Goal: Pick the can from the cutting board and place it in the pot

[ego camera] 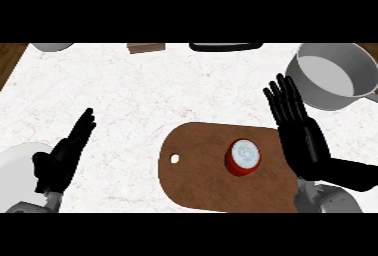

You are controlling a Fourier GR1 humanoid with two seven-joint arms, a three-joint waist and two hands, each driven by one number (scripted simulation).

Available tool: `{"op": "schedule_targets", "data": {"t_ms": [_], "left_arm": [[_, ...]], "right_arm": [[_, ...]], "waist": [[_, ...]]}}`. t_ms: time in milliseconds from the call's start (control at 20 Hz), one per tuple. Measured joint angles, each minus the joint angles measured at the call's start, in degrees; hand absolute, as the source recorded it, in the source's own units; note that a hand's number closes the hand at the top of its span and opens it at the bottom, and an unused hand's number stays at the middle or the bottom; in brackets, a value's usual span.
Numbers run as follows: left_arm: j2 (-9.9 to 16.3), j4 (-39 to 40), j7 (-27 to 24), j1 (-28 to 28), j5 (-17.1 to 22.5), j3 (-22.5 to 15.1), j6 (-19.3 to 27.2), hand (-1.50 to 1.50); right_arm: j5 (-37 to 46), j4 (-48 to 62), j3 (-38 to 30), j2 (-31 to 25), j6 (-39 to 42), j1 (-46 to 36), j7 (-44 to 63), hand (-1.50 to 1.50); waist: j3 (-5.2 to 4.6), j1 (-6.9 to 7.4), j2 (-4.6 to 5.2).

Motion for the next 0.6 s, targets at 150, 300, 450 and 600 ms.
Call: {"op": "schedule_targets", "data": {"t_ms": [150, 300, 450, 600], "left_arm": [[-0.94, -0.38, -1.23, 0.24, -0.09, 1.0, 1.2, 0.0], [-2.22, -1.2, -3.42, 0.92, 0.65, 3.56, 3.72, 0.0], [-3.69, -1.91, -4.41, 1.64, 1.55, 5.22, 5.75, 0.0], [-5.74, -3.33, -6.37, 2.48, 1.82, 5.51, 7.08, 0.0]], "right_arm": [[4.95, -4.02, -1.68, -2.44, -3.01, 3.06, -3.55, 1.5], [12.01, -9.24, -6.57, -7.05, -7.67, 4.77, -8.25, 1.5], [19.02, -7.39, -13.67, -10.12, -16.22, 10.75, -7.37, -1.5], [25.62, -10.91, -15.28, -7.72, -24.76, 18.05, -9.83, -1.5]], "waist": [[-0.92, -0.21, -1.06], [-1.56, -2.26, -2.72], [-2.07, -6.04, -3.12], [-1.98, -5.46, -2.97]]}}
